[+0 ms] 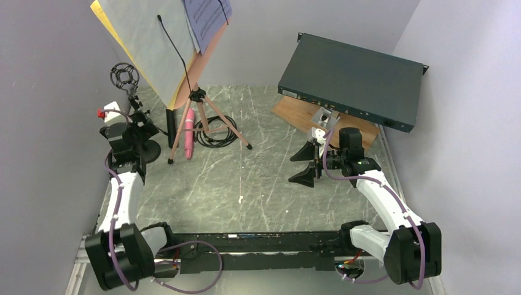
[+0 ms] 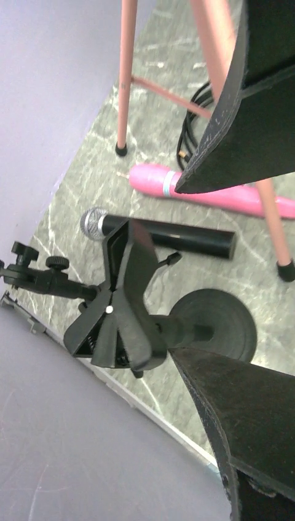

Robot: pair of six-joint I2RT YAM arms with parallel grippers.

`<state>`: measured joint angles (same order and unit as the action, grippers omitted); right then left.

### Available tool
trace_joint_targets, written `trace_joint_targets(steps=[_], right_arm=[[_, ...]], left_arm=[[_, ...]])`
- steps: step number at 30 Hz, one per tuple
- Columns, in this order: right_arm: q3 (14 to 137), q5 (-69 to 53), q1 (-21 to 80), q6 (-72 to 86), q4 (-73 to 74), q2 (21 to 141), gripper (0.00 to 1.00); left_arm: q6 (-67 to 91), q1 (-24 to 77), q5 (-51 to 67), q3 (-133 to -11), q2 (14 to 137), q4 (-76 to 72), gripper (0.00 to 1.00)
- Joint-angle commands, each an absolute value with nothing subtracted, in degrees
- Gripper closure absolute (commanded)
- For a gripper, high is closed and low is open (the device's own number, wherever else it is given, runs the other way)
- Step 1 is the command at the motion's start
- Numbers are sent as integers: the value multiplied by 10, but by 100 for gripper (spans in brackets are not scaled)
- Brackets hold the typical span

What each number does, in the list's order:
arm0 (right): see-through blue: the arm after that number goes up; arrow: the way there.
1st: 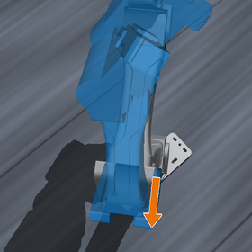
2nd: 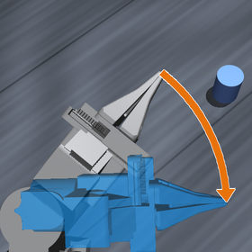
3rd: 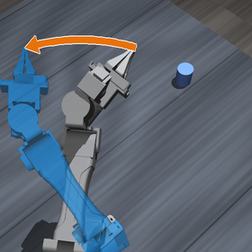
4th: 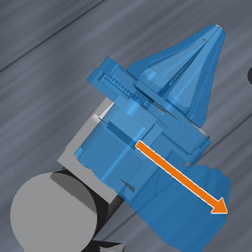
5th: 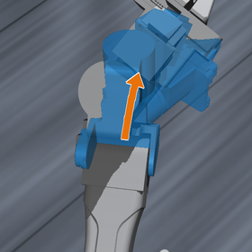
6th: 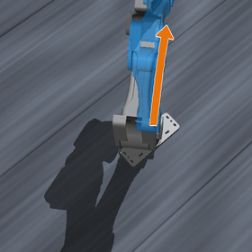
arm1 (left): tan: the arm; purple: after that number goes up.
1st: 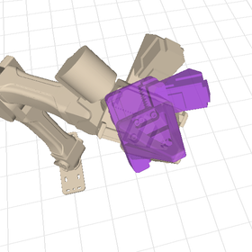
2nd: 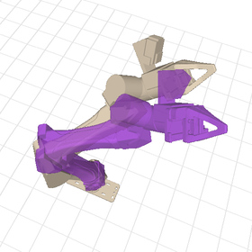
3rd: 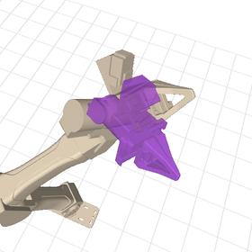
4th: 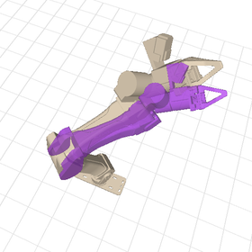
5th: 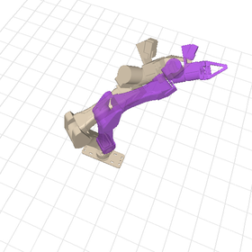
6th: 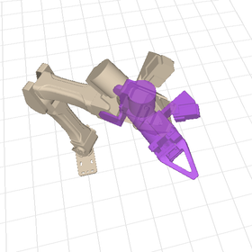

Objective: Pack up the instrument practice props
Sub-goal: Place the microphone stand at the center of the board.

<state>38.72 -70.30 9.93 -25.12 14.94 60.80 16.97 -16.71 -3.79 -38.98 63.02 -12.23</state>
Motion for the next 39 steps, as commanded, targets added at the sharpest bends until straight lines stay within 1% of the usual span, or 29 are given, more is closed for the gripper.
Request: trace_joint_targets(steps=[1, 4, 6, 10, 15, 19, 22, 27, 31, 34, 39], right_arm=[[403, -706, 98, -267, 135, 599, 13], [403, -704, 98, -269, 138, 597, 13], [403, -703, 97, -271, 139, 596, 13], [403, -699, 97, -275, 142, 597, 13], [404, -696, 94, -282, 147, 595, 13], [404, -695, 92, -282, 147, 596, 13], [404, -694, 92, -283, 147, 598, 13], [404, -691, 91, -286, 149, 600, 13], [404, -690, 91, -286, 148, 602, 13], [403, -690, 90, -286, 147, 602, 13], [403, -690, 89, -286, 148, 603, 13]], left_arm=[[216, -168, 15, -397, 562, -22, 0], [229, -168, 49, -385, 516, 30, 0], [239, -167, 94, -376, 487, 57, 1], [259, -167, 219, -362, 458, 76, 2], [296, -168, 375, -341, 477, 19, 7], [332, -167, 452, -323, 493, -55, 7], [351, -164, 468, -318, 497, -101, 6], [343, -149, 442, -324, 498, -146, 6], [262, -110, 388, -379, 524, -116, 6], [195, -72, 351, -437, 567, -95, 6], [145, -62, 354, -486, 644, -171, 6]])
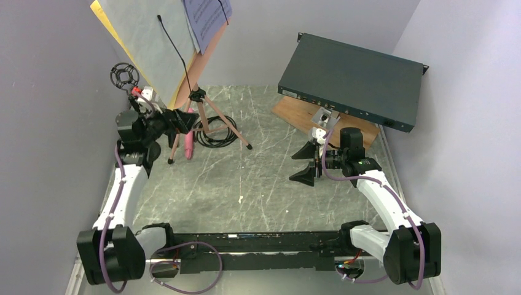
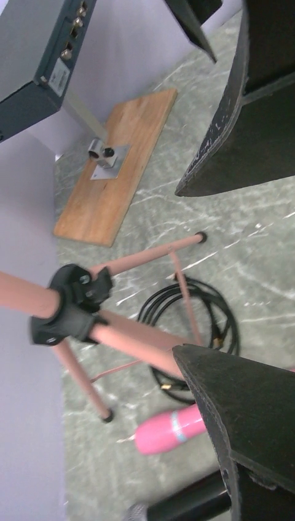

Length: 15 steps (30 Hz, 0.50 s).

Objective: Pack up the instrument practice props
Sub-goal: Place the microphone stand at the center of the board.

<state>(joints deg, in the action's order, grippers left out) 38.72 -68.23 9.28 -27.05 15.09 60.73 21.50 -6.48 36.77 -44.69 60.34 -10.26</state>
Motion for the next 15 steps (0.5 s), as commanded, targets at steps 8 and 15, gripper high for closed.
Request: trace_joint_targets(steps=[8, 15], right_arm=[[404, -693, 88, -287, 149, 603, 13], [405, -693, 88, -290, 151, 607, 13]], left_arm=[[138, -62, 381, -505, 730, -341, 9], [163, -62, 429, -555, 790, -400, 22]])
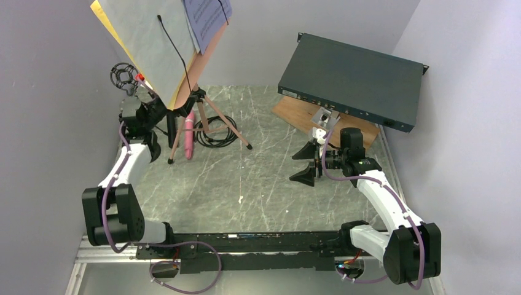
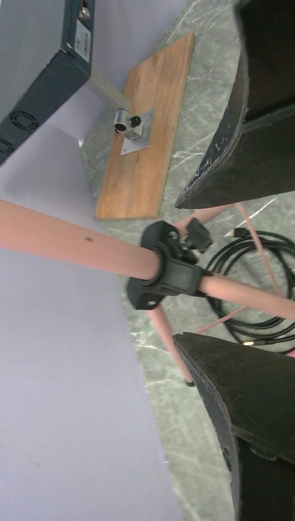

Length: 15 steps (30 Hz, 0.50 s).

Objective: Pack up the instrument practice props
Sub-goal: Move the music stand to the center of the board.

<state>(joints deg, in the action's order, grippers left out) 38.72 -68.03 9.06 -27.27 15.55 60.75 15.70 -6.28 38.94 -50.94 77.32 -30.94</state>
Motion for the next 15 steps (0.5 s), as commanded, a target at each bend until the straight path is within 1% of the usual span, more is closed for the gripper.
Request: trace_joint_targets(steps=[1, 5, 10, 15], right_arm=[[405, -693, 88, -290, 152, 607, 13], [405, -691, 88, -292, 152, 608, 13], [405, -688, 88, -293, 152, 610, 13], [405, -686, 88, -295, 152, 611, 13]], left_arm=[[167, -62, 433, -562, 797, -409, 24], [181, -62, 444, -592, 825, -423, 30], [202, -62, 459, -633, 860, -437, 40], [227, -62, 484, -654, 889, -472, 46]])
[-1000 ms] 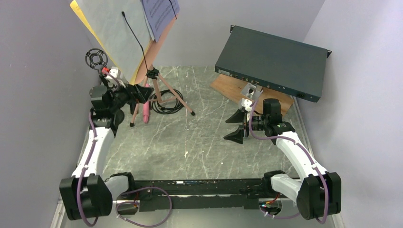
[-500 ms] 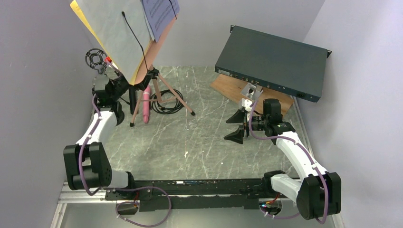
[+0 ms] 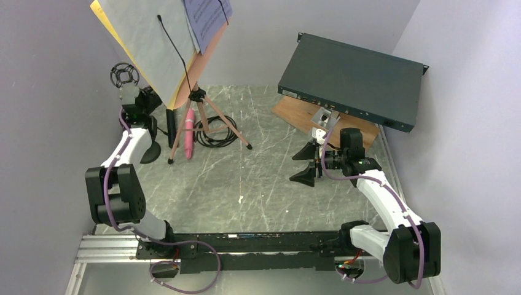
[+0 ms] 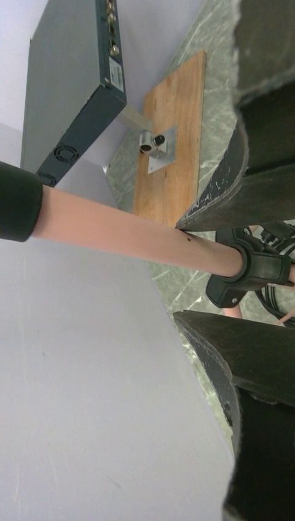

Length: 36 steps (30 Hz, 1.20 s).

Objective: Pack up the instrument practice props
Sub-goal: Move the music stand to the center of the board.

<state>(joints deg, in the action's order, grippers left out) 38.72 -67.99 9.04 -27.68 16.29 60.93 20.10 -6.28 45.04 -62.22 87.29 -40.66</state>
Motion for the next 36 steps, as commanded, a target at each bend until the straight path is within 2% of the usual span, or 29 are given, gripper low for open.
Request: trace_joint_targets(steps=[1, 7, 15, 17, 20, 22, 36], right_arm=[[406, -686, 88, -295, 153, 612, 13], [407, -685, 87, -296, 154, 612, 13], [407, -682, 88, -299, 156, 613, 13], [408, -680, 88, -301, 158, 614, 13], [408, -678, 87, -304, 160, 614, 12], [408, -677, 87, -305, 161, 613, 12], [410, -676, 87, -311, 166, 615, 12]], left_arm=[[233, -62, 489, -655, 893, -486, 46], [269, -62, 511, -663, 917, -540, 47], [284, -46, 520, -678, 940, -564, 57], [285, -41, 526, -680, 943, -565, 65], [297, -39, 532, -678, 944, -576, 92], [296, -38, 533, -671, 935, -579, 100], [320, -39, 518, -599, 835, -593, 100]])
